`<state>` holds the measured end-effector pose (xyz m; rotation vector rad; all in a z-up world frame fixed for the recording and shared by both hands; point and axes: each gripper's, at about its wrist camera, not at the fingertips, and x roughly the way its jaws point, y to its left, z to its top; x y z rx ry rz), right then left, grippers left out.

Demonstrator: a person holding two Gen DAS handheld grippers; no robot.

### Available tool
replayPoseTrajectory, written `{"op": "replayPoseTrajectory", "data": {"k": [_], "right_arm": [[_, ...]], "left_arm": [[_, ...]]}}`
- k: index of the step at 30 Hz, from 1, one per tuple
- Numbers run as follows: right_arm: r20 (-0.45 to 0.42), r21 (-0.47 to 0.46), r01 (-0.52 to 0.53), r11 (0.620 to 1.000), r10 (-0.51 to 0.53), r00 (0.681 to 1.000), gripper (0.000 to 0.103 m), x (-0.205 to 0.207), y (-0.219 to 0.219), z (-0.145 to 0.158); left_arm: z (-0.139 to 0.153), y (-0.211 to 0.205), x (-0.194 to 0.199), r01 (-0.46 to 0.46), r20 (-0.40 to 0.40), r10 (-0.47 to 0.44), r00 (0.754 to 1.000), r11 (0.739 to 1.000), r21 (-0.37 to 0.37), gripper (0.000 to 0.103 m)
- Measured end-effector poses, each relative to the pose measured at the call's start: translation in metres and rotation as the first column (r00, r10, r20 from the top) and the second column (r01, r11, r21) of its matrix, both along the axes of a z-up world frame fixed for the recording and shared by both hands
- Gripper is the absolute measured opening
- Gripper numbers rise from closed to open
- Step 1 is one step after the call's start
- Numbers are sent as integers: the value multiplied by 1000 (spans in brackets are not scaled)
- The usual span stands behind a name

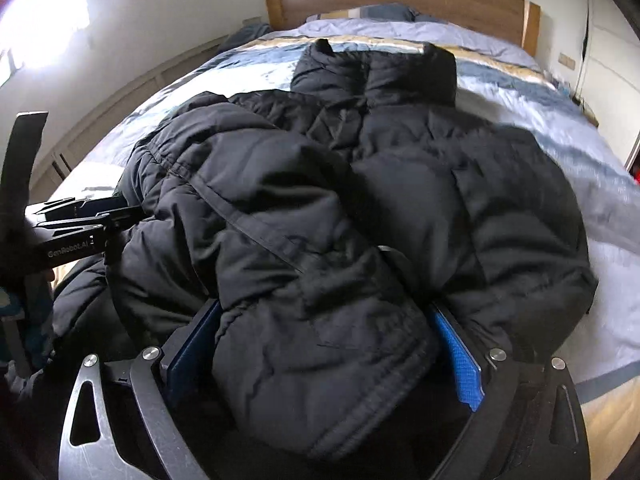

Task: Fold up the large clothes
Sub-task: 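Smooth the folded sleeves flat with both tools near the jacket hem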

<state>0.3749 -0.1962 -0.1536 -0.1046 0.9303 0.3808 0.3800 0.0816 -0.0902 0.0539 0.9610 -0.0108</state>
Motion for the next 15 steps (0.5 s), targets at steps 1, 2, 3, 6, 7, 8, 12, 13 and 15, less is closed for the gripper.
{"op": "replayPoseTrajectory", "data": {"k": [1, 2, 3, 6, 7, 8, 12, 13, 15], "right_arm": [[5, -5, -2, 1000, 2, 1000, 96, -3, 0, 2], [9, -8, -2, 1000, 2, 1000, 96, -5, 0, 4], [18, -13, 0, 1000, 0, 1000, 96, -7, 0, 8], [54, -20, -3, 1000, 4, 999, 96, -11, 1, 21], [72, -20, -7, 1000, 8, 997, 96, -14, 2, 27], [87, -18, -10, 1000, 12, 996, 96, -14, 4, 33], [147, -23, -27, 999, 30, 989, 96, -23, 14, 52], [162, -22, -28, 999, 31, 986, 96, -24, 18, 56], [179, -27, -23, 999, 28, 983, 96, -19, 25, 58]], "left_arm": [[0, 0, 0, 0, 2, 0, 1000, 1000, 4, 45], [1, -1, 0, -1, 5, 1, 1000, 1000, 4, 45], [1, -1, -1, 0, 6, 0, 1000, 1000, 1, 45], [2, -2, -3, -3, 8, 3, 1000, 1000, -3, 45], [3, -2, -3, -2, 9, 2, 1000, 1000, -4, 45], [3, -2, -5, -1, 10, 1, 1000, 1000, -4, 45], [3, -3, -8, -4, 15, 4, 1000, 1000, 0, 45], [3, -2, -9, -6, 15, 6, 1000, 1000, -2, 45], [2, -2, -10, -8, 13, 9, 1000, 1000, -3, 45]]}}
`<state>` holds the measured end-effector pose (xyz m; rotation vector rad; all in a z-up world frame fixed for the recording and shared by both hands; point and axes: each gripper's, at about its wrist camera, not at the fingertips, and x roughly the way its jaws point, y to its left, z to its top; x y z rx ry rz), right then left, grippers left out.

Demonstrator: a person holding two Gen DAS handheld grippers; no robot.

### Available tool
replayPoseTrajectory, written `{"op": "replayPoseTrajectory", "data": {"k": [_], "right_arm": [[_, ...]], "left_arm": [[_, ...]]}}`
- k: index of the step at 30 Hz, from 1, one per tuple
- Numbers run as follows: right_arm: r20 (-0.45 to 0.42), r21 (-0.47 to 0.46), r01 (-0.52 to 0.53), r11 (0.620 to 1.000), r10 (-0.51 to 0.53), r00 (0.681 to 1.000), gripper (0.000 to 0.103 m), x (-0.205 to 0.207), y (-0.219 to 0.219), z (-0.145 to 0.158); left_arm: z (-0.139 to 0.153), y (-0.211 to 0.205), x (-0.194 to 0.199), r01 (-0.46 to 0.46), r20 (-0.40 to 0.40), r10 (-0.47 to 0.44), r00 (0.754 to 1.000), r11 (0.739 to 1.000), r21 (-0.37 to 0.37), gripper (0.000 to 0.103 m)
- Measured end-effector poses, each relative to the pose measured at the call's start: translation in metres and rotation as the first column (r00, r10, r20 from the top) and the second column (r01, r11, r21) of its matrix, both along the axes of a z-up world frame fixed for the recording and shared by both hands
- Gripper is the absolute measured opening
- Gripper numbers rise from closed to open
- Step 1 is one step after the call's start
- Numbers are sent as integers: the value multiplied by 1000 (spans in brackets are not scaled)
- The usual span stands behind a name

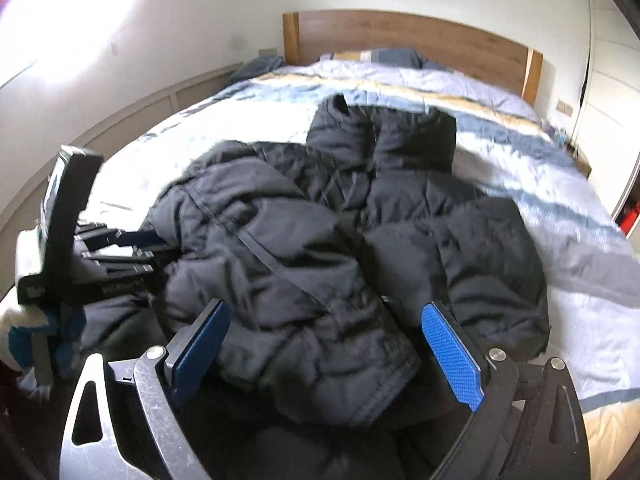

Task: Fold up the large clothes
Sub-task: 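Smooth the folded sleeves flat with both tools near the jacket hem, then reach both tools to the hem of the black jacket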

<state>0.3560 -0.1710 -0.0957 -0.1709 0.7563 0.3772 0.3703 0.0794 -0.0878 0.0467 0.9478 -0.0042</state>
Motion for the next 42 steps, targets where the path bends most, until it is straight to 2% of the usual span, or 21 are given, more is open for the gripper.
{"op": "replayPoseTrajectory", "data": {"k": [3, 8, 11, 19, 23, 30, 33, 38, 42], "right_arm": [[-9, -16, 37, 999, -37, 999, 96, 13, 9, -9], [-126, -49, 107, 993, -112, 986, 96, 37, 1, -48], [-162, -21, 131, 991, -132, 978, 96, 35, -13, -54], [-113, -23, 152, 988, -154, 982, 96, -12, -52, -18], [-96, 35, 146, 989, -142, 985, 96, -42, -77, 2], [-74, 203, 140, 969, -127, 989, 98, -98, -119, 29], [-64, 245, 142, 959, -130, 990, 103, -120, -131, 34], [-56, 257, 154, 954, -144, 988, 103, -146, -145, 27], [-45, 321, 195, 927, -191, 981, 102, -155, -170, 23]], "left_arm": [[0, 1, -1, -4, -5, 4, 1000, 1000, 1, 45], [-1, -1, -6, -4, -23, 4, 1000, 1000, 15, 46], [2, -2, -9, -11, -43, 12, 999, 1000, 20, 46], [33, -13, -42, -61, -57, 63, 996, 998, 31, 46], [53, -15, -70, -87, -45, 88, 995, 996, 19, 46], [85, -15, -122, -124, -15, 124, 992, 992, -1, 46], [95, -15, -142, -129, 8, 129, 992, 992, -2, 58], [99, -9, -167, -143, 25, 144, 989, 989, -49, 59], [98, 1, -175, -143, 29, 147, 989, 984, -107, 59]]}}
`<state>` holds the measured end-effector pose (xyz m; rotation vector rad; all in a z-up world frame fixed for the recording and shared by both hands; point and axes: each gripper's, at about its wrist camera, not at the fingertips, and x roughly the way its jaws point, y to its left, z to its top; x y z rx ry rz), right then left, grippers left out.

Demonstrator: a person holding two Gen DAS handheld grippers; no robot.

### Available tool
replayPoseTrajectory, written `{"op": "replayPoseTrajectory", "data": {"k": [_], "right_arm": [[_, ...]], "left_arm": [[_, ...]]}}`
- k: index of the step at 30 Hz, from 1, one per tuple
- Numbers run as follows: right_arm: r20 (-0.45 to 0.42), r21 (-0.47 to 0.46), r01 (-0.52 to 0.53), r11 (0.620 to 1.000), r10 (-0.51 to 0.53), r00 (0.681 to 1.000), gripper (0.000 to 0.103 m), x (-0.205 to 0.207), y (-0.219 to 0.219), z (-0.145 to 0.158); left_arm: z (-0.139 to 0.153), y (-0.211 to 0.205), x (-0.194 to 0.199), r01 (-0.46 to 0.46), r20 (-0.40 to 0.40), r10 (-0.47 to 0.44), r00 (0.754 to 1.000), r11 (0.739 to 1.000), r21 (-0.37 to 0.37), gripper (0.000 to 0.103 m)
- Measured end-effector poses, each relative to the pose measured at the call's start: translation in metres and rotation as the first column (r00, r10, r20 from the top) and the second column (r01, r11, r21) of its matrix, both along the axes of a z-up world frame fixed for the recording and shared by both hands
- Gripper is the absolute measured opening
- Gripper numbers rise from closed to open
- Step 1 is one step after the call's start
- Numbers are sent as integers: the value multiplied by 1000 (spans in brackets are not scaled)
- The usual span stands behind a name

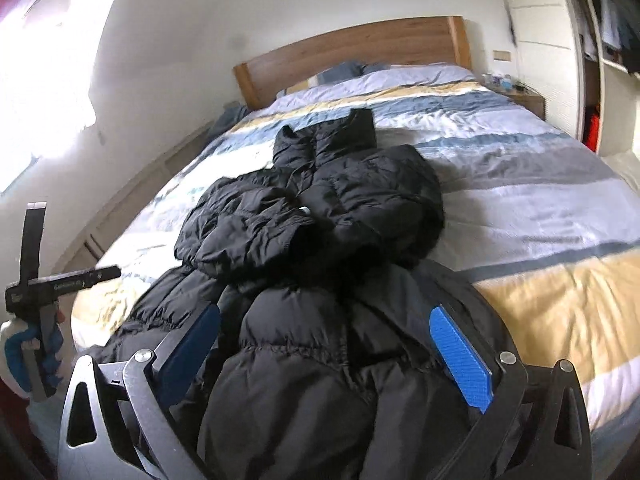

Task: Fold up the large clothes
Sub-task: 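Reach both tools to the hem of the black jacket, then close both tools on the jacket hem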

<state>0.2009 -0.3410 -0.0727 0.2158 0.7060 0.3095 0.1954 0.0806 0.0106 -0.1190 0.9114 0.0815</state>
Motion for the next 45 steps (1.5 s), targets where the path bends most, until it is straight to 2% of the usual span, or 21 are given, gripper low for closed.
{"op": "replayPoseTrajectory", "data": {"k": [3, 5, 12, 14, 21, 26, 29, 31, 37, 40, 45], "right_arm": [[19, 27, 25, 999, -25, 999, 103, 1, -16, 0], [5, -2, 29, 1000, -29, 1000, 103, 10, -19, 1], [-25, -52, 41, 998, -42, 999, 103, 75, -31, 20], [-19, -55, 40, 998, -41, 999, 103, 97, -33, 29], [-5, -74, 2, 997, -2, 1000, 103, 209, -29, 65], [-9, -79, -25, 997, 24, 1000, 103, 306, -18, 76], [-20, -47, -35, 998, 34, 999, 103, 371, -10, 74], [-30, -24, -36, 999, 36, 999, 103, 419, 0, 65], [-83, 35, -63, 997, 66, 994, 103, 529, 40, 18], [-106, 58, -64, 996, 70, 992, 103, 576, 61, -14], [-114, 89, -48, 995, 58, 992, 103, 617, 76, -49]], "left_arm": [[-4, 13, 2, 10, -20, -11, 1000, 998, -55, 59], [-5, 26, 11, 7, -46, -10, 999, 997, -76, 59], [23, 73, 69, -10, -53, 6, 999, 996, -87, 60], [37, 85, 94, -6, -38, 3, 999, 997, -71, 67], [85, 111, 217, 5, -13, -5, 1000, 999, -39, 70], [88, 121, 324, 9, -47, -11, 999, 999, -33, 70], [75, 122, 389, 3, -54, -7, 999, 998, -61, 70], [59, 118, 428, 1, -56, -7, 998, 994, -105, 70], [-12, 105, 532, -10, -38, -1, 999, 958, -287, 70], [-44, 98, 565, -9, -29, -1, 1000, 940, -342, 70], [-87, 90, 608, -3, -24, -8, 1000, 908, -419, 70]]}}
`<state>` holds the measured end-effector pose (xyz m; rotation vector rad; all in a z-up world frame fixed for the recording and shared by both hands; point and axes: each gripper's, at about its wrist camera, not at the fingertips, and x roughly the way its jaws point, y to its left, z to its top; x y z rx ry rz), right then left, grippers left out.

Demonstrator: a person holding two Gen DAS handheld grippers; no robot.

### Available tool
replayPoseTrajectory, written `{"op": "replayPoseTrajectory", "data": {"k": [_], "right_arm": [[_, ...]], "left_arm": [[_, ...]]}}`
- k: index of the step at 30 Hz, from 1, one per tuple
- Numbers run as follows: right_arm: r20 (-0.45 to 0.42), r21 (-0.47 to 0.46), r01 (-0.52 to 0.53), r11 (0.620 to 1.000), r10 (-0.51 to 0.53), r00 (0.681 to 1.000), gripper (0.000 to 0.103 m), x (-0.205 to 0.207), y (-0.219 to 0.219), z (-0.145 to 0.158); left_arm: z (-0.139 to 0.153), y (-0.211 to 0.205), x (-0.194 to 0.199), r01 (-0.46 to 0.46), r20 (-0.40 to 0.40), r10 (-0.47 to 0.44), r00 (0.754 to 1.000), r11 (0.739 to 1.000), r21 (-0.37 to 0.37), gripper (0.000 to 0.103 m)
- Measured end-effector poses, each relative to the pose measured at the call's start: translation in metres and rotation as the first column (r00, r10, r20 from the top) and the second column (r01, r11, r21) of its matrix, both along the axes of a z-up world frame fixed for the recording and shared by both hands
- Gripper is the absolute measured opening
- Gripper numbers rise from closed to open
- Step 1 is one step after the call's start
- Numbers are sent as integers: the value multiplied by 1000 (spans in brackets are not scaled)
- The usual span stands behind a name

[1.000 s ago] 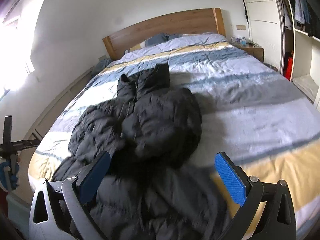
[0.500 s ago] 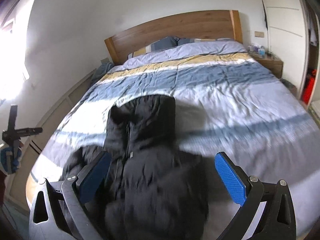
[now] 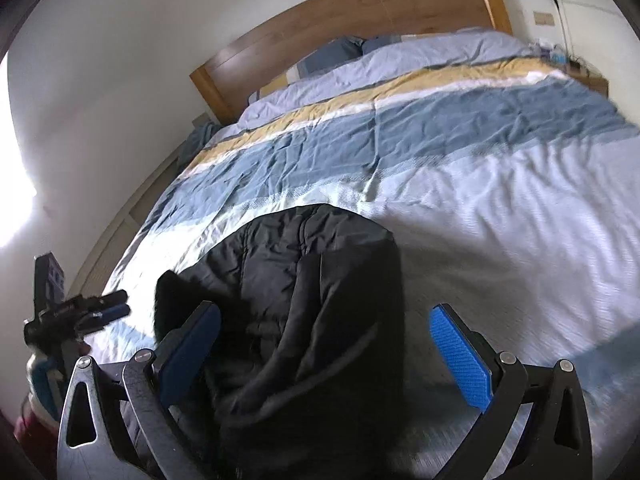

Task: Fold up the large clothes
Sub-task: 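Close both tools on the jacket hem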

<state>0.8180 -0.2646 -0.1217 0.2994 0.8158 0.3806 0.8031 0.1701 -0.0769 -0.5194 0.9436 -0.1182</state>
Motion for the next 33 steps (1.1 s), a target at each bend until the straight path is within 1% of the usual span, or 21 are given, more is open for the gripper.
{"op": "replayPoseTrajectory", "data": {"k": [5, 7, 9, 12, 15, 17, 18, 19, 20, 21, 22, 23, 24, 25, 26, 29, 30, 33], "right_arm": [[-20, 9, 12, 1000, -12, 1000, 103, 30, 3, -22], [-35, 9, 12, 1000, -11, 999, 103, 39, 4, -27], [-38, -7, 3, 1000, -3, 999, 103, 44, 7, -30], [-41, 3, -25, 1000, 25, 999, 101, 50, 14, -32], [-40, -28, -49, 998, 48, 998, 99, 53, 22, -31], [-52, -37, -58, 998, 56, 997, 91, 56, 26, -34], [-62, -47, -63, 997, 60, 996, 84, 57, 28, -36], [-76, -56, -66, 996, 61, 995, 72, 58, 30, -39], [-85, -60, -67, 996, 62, 994, 64, 58, 30, -40], [-93, -64, -67, 996, 61, 994, 45, 58, 29, -41], [-97, -63, -69, 996, 63, 993, 33, 58, 29, -41], [-102, -60, -73, 996, 67, 993, 29, 56, 28, -39], [-104, -57, -82, 995, 76, 992, 23, 53, 27, -36], [-105, -63, -94, 994, 87, 991, 20, 49, 28, -31], [-105, -71, -103, 992, 95, 990, 19, 44, 29, -26], [-99, -73, -130, 989, 123, 988, 17, 23, 28, -7], [-93, -72, -140, 988, 133, 987, 17, 11, 28, 2], [-66, -58, -173, 983, 169, 983, 17, -26, 25, 28]], "left_arm": [[-27, -8, 25, 20, -1, -20, 1000, 997, -79, 70], [-36, -13, 31, 37, -3, -38, 999, 991, -130, 70], [-42, -19, 36, 50, -5, -52, 999, 986, -160, 70], [-47, -28, 40, 68, -3, -69, 998, 985, -156, 70], [-50, -33, 42, 69, -7, -71, 997, 984, -162, 70], [-53, -35, 43, 65, -17, -68, 998, 985, -163, 70], [-55, -36, 43, 63, -26, -67, 997, 986, -157, 70], [-56, -37, 43, 61, -34, -67, 997, 987, -148, 69], [-56, -39, 43, 54, -44, -60, 997, 990, -131, 68], [-55, -41, 42, 51, -50, -57, 997, 992, -112, 67], [-52, -43, 40, 53, -49, -58, 997, 994, -100, 60], [-50, -44, 38, 54, -50, -59, 997, 994, -92, 49], [-44, -48, 35, 60, -53, -64, 997, 995, -85, 43], [-41, -50, 32, 65, -53, -69, 996, 995, -77, 32], [-35, -53, 28, 72, -53, -75, 996, 996, -59, 24], [-15, -61, 6, 97, -42, -97, 994, 995, -15, 17], [-7, -63, -5, 102, -41, -102, 994, 995, -6, 16], [16, -64, -45, 104, -24, -104, 994, 995, -8, 14]]}}
